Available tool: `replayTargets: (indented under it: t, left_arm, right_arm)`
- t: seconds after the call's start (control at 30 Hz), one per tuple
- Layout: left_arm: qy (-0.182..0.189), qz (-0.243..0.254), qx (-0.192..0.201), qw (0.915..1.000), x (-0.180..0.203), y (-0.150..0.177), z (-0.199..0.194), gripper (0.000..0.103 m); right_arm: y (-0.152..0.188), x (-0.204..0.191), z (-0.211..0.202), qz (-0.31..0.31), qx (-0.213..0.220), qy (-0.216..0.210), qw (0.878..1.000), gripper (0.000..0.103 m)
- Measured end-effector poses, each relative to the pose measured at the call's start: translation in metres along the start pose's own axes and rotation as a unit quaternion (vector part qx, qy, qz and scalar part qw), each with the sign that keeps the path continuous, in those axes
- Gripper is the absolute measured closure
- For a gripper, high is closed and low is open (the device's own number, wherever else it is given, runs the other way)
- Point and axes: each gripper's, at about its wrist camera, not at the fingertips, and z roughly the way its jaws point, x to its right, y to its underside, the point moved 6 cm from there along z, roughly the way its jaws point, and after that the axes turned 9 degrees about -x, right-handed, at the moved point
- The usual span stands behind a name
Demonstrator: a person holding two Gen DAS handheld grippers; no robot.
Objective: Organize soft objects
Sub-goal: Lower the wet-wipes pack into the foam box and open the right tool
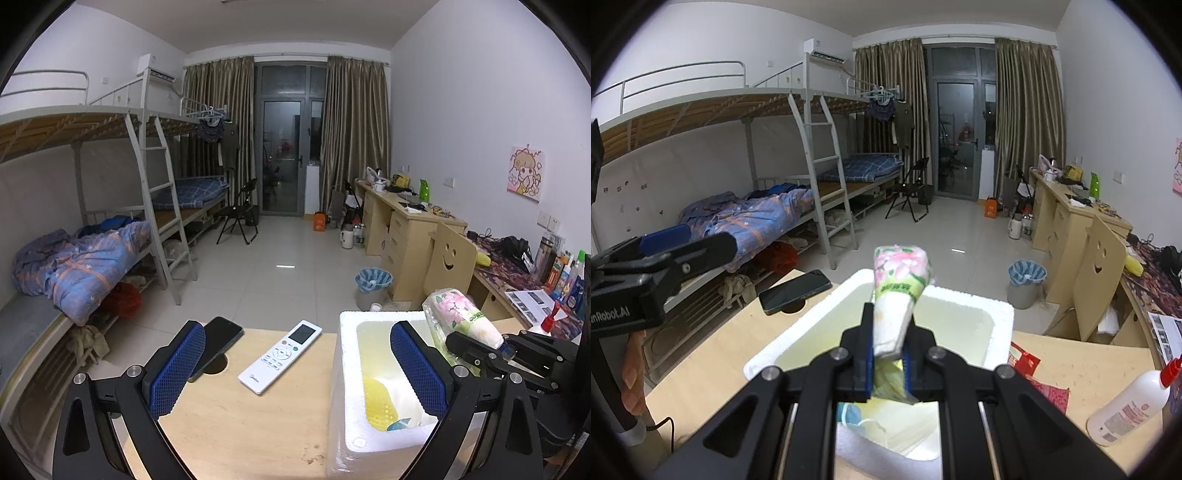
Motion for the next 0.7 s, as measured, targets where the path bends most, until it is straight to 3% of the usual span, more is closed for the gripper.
replayTargets:
  t: [0.03,0.1,0.17,0.23,0.7]
  left_arm:
    - [0.000,0.000,0.001,1.0000,0.0001,0.0000,-0.0005,0.002]
    - [0.002,-0.003,0.003,1.0000,-0.0001,-0.0010,-0.0006,0.002]
    - [0.002,-0.005,0.006,1.0000,-0.0017,-0.0025,-0.0011,0.002]
    - [0.000,-0.006,0.007,1.0000,-0.0040,-0.0039,-0.0015,0.002]
    - [0.003,-0.001,0.004,1.0000,-0.0076,-0.0042,-0.0011,0.002]
  right_arm:
    - [-0.0005,0.0005,-0.0011,0.001,0.001,0.000,1.000,0.085]
    - [-0.0011,0.0003,-0.0012,-0.003,-0.001,0.008,1.000,0.066]
    - [-0.0021,0.0003,-0.0048,-0.003,0.011,0.020,1.000,0.027]
    - [-0.0043,0.0018,-0.0086,0.001,0.022,0.028,0.999,0.017]
    - [-0.0050,0.0018,-0.0082,0.004,0.020,0.031,0.999,0.017]
